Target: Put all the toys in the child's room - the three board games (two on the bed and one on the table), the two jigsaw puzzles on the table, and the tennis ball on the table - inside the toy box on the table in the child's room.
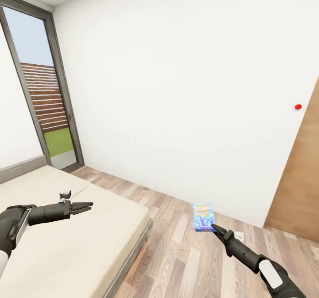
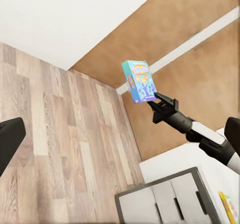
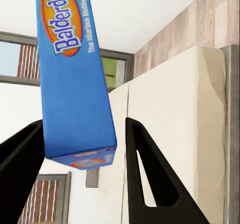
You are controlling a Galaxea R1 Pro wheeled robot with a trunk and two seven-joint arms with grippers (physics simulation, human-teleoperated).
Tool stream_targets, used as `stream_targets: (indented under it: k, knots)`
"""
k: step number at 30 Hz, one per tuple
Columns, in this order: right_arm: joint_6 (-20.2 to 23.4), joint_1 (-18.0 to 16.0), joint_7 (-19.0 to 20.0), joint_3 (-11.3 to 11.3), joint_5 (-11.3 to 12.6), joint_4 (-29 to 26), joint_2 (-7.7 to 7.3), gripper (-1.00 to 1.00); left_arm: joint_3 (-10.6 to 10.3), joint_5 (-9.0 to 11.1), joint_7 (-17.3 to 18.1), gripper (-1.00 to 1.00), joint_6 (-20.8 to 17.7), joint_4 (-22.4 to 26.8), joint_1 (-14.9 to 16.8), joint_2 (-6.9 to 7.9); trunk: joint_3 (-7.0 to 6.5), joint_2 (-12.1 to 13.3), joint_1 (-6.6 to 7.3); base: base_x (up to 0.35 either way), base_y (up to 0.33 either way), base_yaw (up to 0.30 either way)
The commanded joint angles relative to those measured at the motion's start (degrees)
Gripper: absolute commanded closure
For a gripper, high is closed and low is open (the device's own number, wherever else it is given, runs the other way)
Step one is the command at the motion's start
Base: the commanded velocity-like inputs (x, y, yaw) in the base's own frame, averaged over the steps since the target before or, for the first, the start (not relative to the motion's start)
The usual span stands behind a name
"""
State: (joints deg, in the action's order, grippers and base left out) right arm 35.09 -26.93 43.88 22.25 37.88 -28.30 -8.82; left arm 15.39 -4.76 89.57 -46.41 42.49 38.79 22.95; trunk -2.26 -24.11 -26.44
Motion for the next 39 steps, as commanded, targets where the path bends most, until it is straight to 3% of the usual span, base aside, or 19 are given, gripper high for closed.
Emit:
stream_targets:
  k: [1,20,28,39]
  knots:
    - [0.5,0.0,0.1,0.2,0.4,0.1,-0.03,1.00,0.2,-0.5,0.4,-1.00,-0.6,0.0,0.0,-0.02,-0.20,0.4,0.21,-0.103,0.000,-0.276]
    - [0.6,0.0,0.1,0.3,0.4,0.1,-0.29,1.00,0.2,-0.5,0.4,-1.00,-0.6,0.0,0.0,-0.03,-1.29,1.2,0.66,-0.016,0.000,-0.276]
    - [0.7,0.0,0.1,0.3,0.4,0.1,-1.34,1.00,0.2,-0.5,0.4,-1.00,-0.5,0.0,0.0,-0.08,-1.60,1.2,0.66,0.000,0.000,-0.276]
    - [0.8,0.0,0.2,0.7,0.4,0.1,-1.46,1.00,0.2,-0.5,0.4,-1.00,-0.4,0.0,0.0,-0.17,-2.05,1.2,0.66,0.000,0.000,-0.276]
